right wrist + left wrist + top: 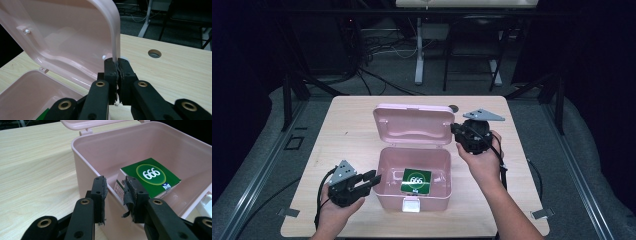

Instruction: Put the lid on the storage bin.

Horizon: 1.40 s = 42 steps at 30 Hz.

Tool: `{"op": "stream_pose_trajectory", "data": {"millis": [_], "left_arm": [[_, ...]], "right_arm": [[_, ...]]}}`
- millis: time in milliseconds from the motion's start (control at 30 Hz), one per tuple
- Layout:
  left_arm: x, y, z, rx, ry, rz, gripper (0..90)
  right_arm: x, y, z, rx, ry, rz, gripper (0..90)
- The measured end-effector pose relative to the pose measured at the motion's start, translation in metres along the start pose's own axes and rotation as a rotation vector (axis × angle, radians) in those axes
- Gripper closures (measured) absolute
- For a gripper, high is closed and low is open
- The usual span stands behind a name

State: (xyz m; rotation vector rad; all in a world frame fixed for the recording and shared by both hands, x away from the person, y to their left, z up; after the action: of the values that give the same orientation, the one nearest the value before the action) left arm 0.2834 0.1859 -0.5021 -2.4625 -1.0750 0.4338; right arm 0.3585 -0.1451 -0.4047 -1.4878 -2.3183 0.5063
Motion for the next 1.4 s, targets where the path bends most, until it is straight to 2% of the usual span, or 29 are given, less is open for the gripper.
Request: {"op": "stream_pose_trajectory", "data": {"millis": [367,633,800,1400], "left_arm": [[0.0,0.0,0.0,-0.001,0.0,-0.001,70.0],[0.0,-0.001,0.0,0.007,0.002,-0.001,70.0],[0.0,-0.001,0.0,0.005,0.001,0.0,70.0],[0.005,-0.004,-0.006,-0.011,-0.013,0.01,70.5]], "right_arm": [[0.004,-0.01,0.013,-0.044,0.03,-0.014,85.9],[0.01,-0.015,0.019,-0.066,0.02,0.005,85.9],[0.009,-0.019,0.026,-0.085,0.05,-0.02,85.4],[0.012,-0.026,0.035,-0.085,0.042,-0.033,85.4]]}}
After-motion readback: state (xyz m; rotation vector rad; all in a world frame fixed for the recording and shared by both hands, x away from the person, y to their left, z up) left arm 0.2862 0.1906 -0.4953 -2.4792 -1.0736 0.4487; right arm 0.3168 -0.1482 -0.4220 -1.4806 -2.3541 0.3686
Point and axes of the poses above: each handheld gripper's, and its own axes: y roughly forward along the jaws, z roughly out of its underside, x roughly to its left, the point moved 2 cm from there along y, roughly forward along the jaws
